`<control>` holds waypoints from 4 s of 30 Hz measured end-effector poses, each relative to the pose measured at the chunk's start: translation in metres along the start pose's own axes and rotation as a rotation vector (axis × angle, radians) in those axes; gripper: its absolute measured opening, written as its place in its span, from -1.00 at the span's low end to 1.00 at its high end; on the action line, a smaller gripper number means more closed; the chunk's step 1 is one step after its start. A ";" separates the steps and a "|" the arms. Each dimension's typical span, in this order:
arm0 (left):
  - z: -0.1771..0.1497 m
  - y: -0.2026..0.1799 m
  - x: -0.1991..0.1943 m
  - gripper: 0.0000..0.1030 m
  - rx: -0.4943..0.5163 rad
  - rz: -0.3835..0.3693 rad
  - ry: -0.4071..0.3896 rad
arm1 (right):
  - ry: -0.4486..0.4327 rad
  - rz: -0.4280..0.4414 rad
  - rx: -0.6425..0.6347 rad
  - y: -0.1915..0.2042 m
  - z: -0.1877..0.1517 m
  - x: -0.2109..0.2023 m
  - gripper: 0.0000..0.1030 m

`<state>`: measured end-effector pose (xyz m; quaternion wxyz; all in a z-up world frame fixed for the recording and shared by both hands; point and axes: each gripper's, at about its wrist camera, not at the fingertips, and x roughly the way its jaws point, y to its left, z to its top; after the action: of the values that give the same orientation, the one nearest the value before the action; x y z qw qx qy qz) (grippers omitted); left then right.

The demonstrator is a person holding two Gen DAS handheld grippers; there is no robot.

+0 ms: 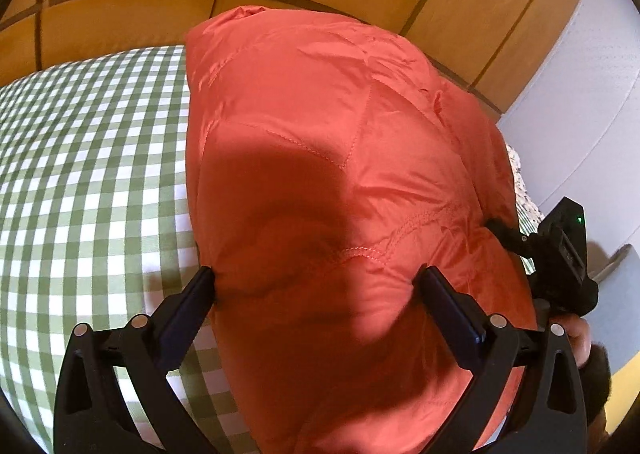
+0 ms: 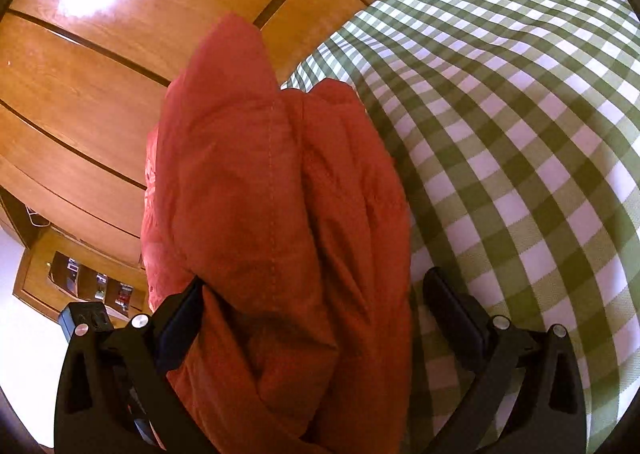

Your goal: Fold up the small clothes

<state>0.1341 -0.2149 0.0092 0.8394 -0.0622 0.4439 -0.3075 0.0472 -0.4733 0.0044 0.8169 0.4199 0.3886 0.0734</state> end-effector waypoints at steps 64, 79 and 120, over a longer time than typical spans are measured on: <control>-0.010 -0.009 -0.040 0.29 0.033 -0.110 0.046 | 0.079 0.017 -0.262 0.053 -0.018 0.023 0.76; 0.057 0.048 -0.069 0.20 0.178 0.180 -0.243 | -0.079 0.137 -0.517 0.141 0.000 0.117 0.67; 0.252 0.161 0.092 0.94 0.084 0.526 -0.112 | -0.224 -0.405 -0.570 0.148 0.125 0.261 0.95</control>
<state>0.4443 -0.1801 0.0344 0.9156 0.0733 0.3844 -0.0931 0.3445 -0.3415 0.0075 0.9365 0.0954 0.3361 -0.0308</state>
